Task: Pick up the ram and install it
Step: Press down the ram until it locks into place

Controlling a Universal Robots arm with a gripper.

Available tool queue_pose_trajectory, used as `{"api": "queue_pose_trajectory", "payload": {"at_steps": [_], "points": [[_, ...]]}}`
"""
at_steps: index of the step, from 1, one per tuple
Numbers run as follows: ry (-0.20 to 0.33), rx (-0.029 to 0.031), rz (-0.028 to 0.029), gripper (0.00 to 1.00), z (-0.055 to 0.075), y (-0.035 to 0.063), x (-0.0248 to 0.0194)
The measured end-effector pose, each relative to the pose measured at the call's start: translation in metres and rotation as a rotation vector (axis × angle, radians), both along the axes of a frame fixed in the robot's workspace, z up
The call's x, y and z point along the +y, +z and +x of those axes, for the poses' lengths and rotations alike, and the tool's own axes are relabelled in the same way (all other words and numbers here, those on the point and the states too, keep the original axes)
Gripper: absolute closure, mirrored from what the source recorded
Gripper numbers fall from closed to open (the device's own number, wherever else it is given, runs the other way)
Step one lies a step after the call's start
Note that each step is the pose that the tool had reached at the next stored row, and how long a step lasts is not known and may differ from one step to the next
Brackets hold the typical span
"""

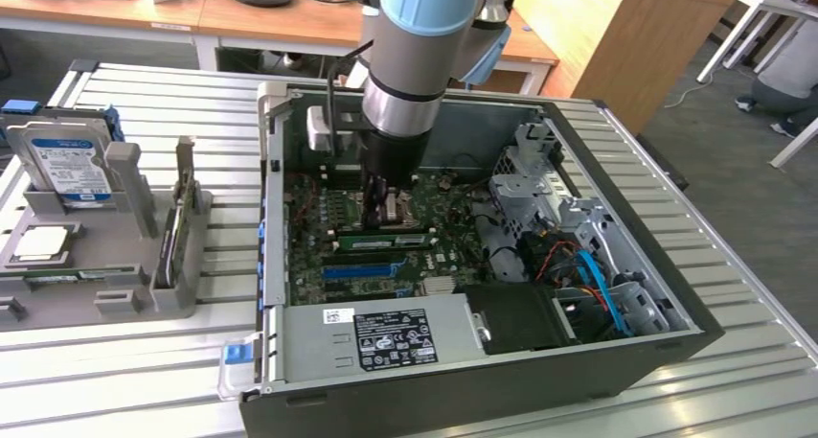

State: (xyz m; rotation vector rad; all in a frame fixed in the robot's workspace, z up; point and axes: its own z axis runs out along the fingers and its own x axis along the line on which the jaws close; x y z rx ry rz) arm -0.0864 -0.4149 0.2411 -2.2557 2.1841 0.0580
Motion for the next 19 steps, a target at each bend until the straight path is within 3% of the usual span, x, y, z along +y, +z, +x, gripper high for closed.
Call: {"api": "queue_pose_trajectory", "payload": {"at_steps": [7,19], "points": [[0.0,0.0,-0.0001,0.89,0.0,0.0097,0.0],[0.0,0.0,-0.0001,0.89,0.0033,0.01,0.0]]}}
